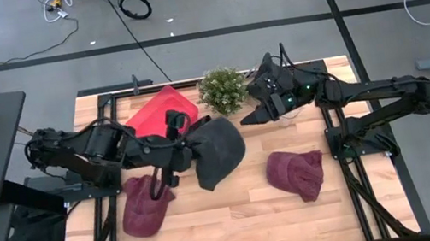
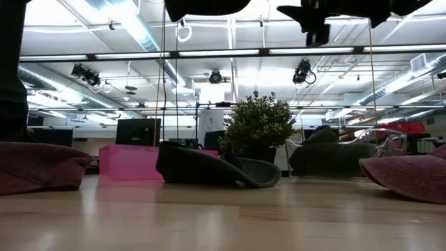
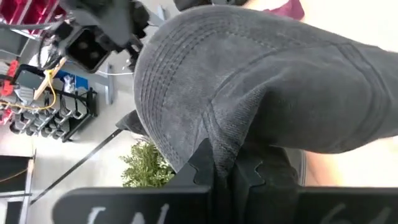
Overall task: Pick & Place hat
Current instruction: Put the bottom black cap into the transparent bin
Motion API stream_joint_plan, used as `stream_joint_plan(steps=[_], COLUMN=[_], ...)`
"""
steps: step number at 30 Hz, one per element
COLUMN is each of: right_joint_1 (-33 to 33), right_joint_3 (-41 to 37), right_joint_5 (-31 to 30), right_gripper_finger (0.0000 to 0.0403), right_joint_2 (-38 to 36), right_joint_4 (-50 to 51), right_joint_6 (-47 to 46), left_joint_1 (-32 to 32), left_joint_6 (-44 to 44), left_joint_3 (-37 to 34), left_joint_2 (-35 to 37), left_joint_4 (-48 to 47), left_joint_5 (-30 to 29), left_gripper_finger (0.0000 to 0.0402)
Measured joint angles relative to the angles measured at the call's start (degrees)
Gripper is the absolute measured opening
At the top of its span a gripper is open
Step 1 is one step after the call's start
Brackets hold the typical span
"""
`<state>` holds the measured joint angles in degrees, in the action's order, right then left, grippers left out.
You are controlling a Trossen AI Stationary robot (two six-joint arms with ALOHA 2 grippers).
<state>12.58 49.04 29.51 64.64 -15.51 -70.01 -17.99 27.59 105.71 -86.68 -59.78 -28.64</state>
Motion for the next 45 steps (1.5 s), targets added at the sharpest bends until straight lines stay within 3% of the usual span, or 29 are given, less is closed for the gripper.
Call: stream_joint_plan(steps=[5, 20, 26, 35, 45], right_joint_1=[-0.1, -0.1, -0.1, -0.1, -0.1], right_joint_3=[0.0, 0.0, 0.0, 0.0, 0.0], right_joint_5=[1.6, 3.0, 1.5, 3.5, 4.0], right_gripper_finger=[0.0295, 0.0259, 0.0192, 0.0017, 0.0006], right_joint_2=[2.9, 8.4, 8.4, 8.4, 8.4], right_joint_4=[-7.5, -7.5, -7.6, -7.6, -7.6], right_joint_6=[-2.8, -3.6, -2.9, -2.7, -1.4], left_joint_1=[0.9, 3.4, 3.4, 3.4, 3.4], left_joint_6=[0.8, 1.6, 1.6, 1.4, 0.2], left_joint_3=[0.0, 0.0, 0.0, 0.0, 0.0], left_joint_2=[-1.5, -2.2, -2.2, -2.2, -2.2], left_joint_4=[-0.5, -1.7, -2.1, -2.3, -2.3], left_joint_5=[0.6, 3.0, 4.0, 4.0, 3.9], left_gripper_finger=[0.0013, 0.0014, 0.0014, 0.0014, 0.0014])
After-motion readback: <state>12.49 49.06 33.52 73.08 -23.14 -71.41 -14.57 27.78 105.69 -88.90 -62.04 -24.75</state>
